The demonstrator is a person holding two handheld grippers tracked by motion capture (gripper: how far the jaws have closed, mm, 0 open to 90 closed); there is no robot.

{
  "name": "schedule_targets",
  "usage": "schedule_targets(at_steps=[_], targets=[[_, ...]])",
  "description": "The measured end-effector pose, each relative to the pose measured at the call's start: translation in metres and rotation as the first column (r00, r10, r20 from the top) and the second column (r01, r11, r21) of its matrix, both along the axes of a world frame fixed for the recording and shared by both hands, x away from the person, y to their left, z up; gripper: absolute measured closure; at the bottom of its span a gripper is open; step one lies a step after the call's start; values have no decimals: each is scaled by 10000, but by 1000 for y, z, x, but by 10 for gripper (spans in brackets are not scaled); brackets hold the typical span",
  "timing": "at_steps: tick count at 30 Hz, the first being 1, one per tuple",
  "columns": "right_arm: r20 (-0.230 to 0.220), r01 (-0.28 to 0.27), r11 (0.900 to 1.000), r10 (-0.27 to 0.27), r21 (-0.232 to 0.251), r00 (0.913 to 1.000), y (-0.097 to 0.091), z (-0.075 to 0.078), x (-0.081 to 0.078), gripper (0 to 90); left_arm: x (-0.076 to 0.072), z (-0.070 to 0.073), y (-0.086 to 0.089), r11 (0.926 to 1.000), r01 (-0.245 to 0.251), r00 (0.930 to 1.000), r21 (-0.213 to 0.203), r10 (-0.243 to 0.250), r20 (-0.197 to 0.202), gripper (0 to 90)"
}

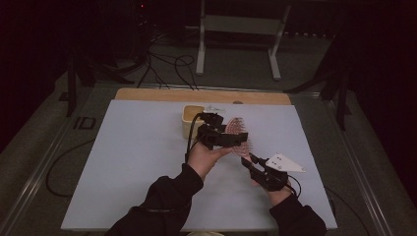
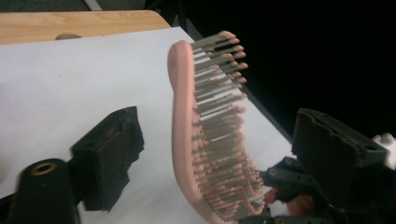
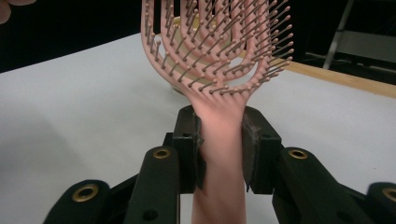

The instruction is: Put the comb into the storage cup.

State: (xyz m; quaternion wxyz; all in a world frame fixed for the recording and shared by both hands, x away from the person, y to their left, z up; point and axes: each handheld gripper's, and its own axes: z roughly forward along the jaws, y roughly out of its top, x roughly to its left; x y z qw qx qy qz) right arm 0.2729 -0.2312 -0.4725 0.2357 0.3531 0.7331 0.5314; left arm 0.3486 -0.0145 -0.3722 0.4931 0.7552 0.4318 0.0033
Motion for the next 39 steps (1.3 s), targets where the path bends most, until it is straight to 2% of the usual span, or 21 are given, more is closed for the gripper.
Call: schedule_targets(at_steps=[3,4,7,8,11,15,21,23,26,39], targets=[[-19,-15,10000,15,4,10000,0,0,0,705,2,-1,-2,10000,-60,9999,-18,60,-87,276],[-45,4,10000,-4,19,10000,0,0,0,705,4,-2,-2,9998,-60,9997,-208,55,-243,296],[-9,25,10000,-25,-27,10000,0,0,0,705,4,-3,-3,9997,-149,9995,-214,143,-297,381],[-49,-19,10000,19,-23,10000,0,0,0,705,6,-5,-3,9994,-71,9991,-341,56,-419,419],[-34,-28,10000,27,-48,10000,1,0,0,705,6,-6,-3,9990,-65,9991,-437,47,-427,516],[7,-85,10000,85,-12,10000,1,0,0,705,7,-8,-3,9989,-33,9987,-466,10,-506,600],[19,-76,9999,76,-75,10000,2,-1,0,704,6,-6,-5,9986,89,9986,-522,-116,-509,631],[15,-69,9999,69,-73,10000,2,-1,1,703,5,-5,-6,9984,121,9989,-546,-145,-454,639],[39,-68,10000,68,-41,10000,2,-1,0,703,4,-2,-8,9990,248,9993,-369,-257,-254,644],[-83,-89,9998,90,178,9999,1,2,3,691,2,4,-12,9986,357,9993,-379,-355,84,654]])
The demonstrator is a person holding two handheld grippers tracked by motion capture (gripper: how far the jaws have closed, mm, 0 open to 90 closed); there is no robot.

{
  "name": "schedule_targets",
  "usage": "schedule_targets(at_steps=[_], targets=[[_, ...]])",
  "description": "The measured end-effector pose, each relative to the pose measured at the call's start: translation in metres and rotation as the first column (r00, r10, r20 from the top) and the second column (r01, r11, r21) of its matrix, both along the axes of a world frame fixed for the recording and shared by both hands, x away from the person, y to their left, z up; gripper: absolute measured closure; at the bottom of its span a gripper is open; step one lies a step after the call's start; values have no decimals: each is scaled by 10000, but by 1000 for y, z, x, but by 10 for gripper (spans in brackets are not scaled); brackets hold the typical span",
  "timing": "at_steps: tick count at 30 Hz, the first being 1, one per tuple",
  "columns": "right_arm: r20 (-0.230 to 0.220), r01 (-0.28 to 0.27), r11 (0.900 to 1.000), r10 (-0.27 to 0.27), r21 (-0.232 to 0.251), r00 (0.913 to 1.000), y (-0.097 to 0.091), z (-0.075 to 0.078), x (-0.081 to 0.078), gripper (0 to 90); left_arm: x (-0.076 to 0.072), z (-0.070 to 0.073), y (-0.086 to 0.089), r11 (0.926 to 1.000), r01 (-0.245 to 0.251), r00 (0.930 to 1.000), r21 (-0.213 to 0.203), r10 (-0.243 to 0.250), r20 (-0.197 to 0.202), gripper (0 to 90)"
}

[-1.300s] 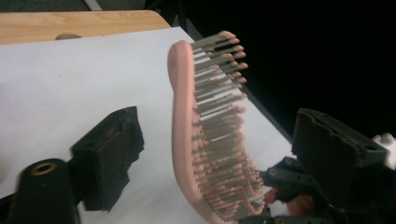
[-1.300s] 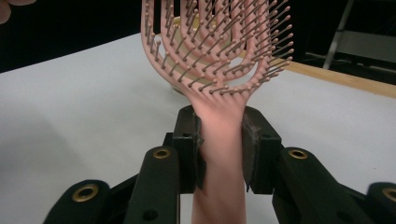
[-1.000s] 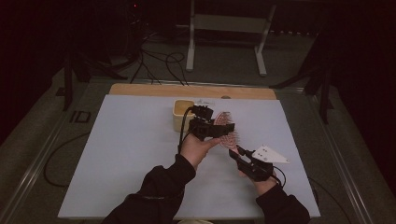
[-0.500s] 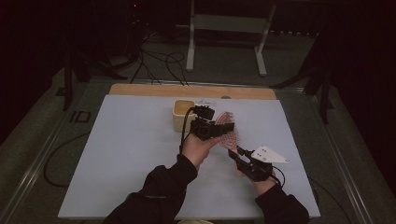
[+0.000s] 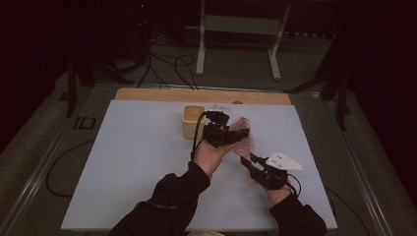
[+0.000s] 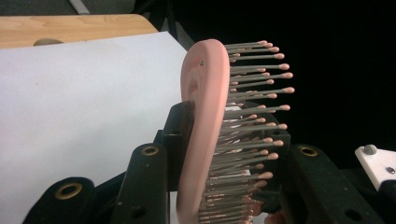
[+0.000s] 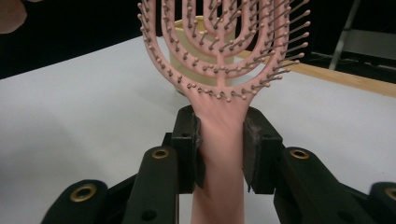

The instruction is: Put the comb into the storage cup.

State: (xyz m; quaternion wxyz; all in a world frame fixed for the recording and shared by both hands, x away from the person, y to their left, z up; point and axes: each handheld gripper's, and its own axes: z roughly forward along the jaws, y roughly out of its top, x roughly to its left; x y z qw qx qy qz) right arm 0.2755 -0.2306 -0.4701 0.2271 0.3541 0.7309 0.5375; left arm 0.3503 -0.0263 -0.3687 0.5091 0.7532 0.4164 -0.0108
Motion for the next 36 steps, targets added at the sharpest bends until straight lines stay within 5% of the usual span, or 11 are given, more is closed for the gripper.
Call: schedule_targets(at_steps=[6,20,36], targets=[[-187,6,10000,-5,8,9998,0,1,0,618,-2,3,-2,9999,132,9997,86,-134,215,654],[-910,-650,9979,650,38,9937,5,-1,3,102,-1,8,2,9993,364,9974,111,-370,617,654],[-1075,-1182,9927,1152,-221,9875,7,-7,3,94,-1,18,19,9994,320,9908,114,-332,1314,654]])
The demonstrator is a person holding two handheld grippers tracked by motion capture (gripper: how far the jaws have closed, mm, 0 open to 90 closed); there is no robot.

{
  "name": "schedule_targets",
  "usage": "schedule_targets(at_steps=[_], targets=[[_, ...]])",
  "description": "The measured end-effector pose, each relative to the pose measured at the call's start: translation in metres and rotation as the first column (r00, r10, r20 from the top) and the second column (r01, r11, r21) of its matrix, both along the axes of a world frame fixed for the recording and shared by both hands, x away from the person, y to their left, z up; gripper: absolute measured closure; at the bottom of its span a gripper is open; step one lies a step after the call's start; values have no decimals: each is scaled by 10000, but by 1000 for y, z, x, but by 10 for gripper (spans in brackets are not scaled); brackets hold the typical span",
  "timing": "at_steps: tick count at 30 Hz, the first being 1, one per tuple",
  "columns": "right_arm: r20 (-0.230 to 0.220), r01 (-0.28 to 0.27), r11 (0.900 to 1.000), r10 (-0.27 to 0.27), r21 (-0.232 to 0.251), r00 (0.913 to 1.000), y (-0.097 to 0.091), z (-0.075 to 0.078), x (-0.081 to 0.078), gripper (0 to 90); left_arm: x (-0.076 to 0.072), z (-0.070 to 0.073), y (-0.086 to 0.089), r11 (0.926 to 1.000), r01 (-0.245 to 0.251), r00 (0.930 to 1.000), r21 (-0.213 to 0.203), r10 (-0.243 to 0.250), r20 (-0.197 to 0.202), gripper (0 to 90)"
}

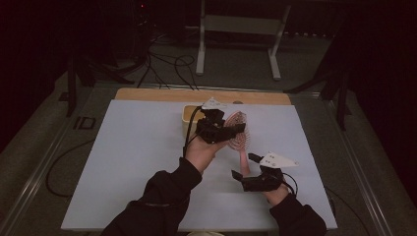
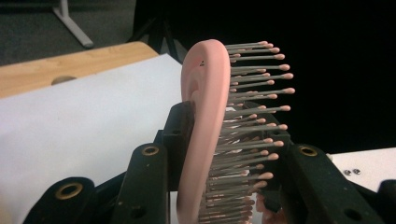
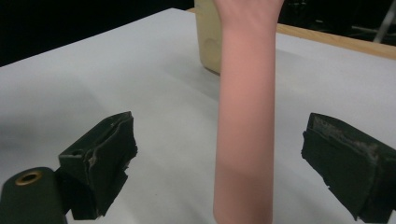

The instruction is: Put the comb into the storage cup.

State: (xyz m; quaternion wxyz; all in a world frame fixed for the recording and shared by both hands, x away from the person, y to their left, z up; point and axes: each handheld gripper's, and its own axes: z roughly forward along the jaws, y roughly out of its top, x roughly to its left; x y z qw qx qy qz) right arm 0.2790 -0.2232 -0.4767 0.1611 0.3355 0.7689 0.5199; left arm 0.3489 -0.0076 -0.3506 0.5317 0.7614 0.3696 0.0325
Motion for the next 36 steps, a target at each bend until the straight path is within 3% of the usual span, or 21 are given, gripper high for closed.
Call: schedule_targets(at_steps=[12,21,36], targets=[[61,-443,9990,442,97,9990,-7,-1,-3,94,3,4,17,9999,-20,9990,-118,26,453,655],[82,-420,9991,419,85,9991,-12,-1,-7,94,4,5,27,10000,2,9981,-61,2,617,655],[58,-651,9979,651,12,9979,-24,-2,-18,93,11,17,65,9995,-286,9948,-127,297,976,655]])
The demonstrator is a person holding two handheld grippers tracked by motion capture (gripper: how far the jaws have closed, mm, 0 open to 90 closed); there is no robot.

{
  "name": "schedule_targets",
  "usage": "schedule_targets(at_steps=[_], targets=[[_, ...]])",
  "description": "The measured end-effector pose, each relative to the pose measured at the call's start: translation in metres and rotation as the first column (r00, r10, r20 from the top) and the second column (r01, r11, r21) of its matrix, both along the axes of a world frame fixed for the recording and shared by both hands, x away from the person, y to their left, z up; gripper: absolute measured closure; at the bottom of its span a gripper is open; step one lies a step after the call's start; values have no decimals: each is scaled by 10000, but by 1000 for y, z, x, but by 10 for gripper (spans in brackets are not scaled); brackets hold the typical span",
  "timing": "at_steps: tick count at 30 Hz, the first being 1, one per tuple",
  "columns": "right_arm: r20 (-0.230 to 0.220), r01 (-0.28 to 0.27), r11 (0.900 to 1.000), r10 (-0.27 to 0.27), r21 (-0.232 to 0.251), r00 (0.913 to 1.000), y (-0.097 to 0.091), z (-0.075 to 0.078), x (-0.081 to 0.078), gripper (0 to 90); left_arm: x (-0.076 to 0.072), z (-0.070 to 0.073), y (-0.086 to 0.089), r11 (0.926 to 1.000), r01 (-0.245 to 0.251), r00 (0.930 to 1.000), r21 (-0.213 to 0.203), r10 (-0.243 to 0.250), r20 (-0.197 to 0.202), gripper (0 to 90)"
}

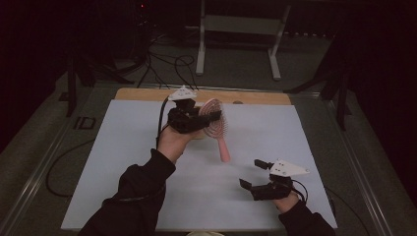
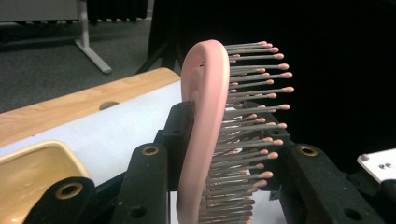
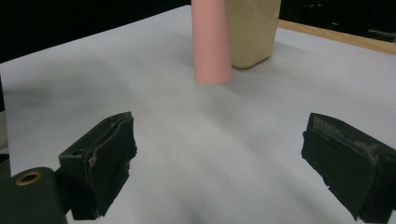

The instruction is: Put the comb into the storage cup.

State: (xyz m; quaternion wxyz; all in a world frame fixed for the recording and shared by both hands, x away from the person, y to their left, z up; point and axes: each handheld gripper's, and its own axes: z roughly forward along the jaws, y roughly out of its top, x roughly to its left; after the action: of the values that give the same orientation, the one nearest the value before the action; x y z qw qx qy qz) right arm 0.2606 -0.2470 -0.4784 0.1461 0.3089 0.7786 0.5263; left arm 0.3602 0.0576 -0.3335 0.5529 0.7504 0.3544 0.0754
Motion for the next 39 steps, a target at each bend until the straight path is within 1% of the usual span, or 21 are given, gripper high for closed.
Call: schedule_targets(at_steps=[1,4,6,10,14,20,22,24,26,29,30,32,33,37,39], targets=[[45,-22,10000,22,-52,10000,-1,-1,-1,93,2,2,5,10000,-61,10000,-24,61,68,655],[59,-38,10000,38,-61,10000,-1,-1,-2,94,2,3,7,9999,-105,9999,-60,106,94,655],[107,9,9999,-8,-154,9999,-3,-2,-2,93,5,7,13,9999,-140,9998,-33,140,157,655],[124,-22,9999,23,-106,9999,-3,-2,-3,93,8,12,22,9996,-264,9993,-94,266,250,655],[124,-38,10000,39,-66,9999,-3,-1,-3,93,14,15,32,9989,-456,9986,-86,458,248,655],[129,-48,10000,49,-60,9999,-3,-2,-3,93,26,19,46,9976,-664,9976,-212,668,174,655],[137,-42,9999,44,-120,9999,-3,-1,-3,94,29,21,49,9973,-702,9973,-210,706,191,656],[125,-67,10000,68,-44,9999,-3,-1,-3,94,31,23,51,9973,-706,9973,-216,710,200,655],[144,-31,10000,32,-73,9999,-3,-1,-3,93,34,24,53,9969,-762,9968,-198,766,240,655],[124,-11,10000,12,-58,9999,-3,-1,-3,93,39,27,57,9963,-813,9963,-282,820,245,655],[117,-49,10000,49,7,9999,-3,-1,-3,93,40,28,58,9958,-870,9958,-288,878,261,655],[136,-9,10000,10,-63,9999,-3,-1,-3,93,43,31,60,9953,-930,9950,-278,939,326,655],[112,-37,10000,37,9,9999,-3,-1,-3,94,45,32,62,9947,-978,9946,-322,988,304,655],[153,37,10000,-37,-11,9999,-4,0,-2,94,53,36,67,9927,-1149,9930,-371,1158,229,655],[153,26,10000,-26,-10,9999,-4,0,-2,93,55,38,69,9914,-1271,9913,-323,1281,314,655]])
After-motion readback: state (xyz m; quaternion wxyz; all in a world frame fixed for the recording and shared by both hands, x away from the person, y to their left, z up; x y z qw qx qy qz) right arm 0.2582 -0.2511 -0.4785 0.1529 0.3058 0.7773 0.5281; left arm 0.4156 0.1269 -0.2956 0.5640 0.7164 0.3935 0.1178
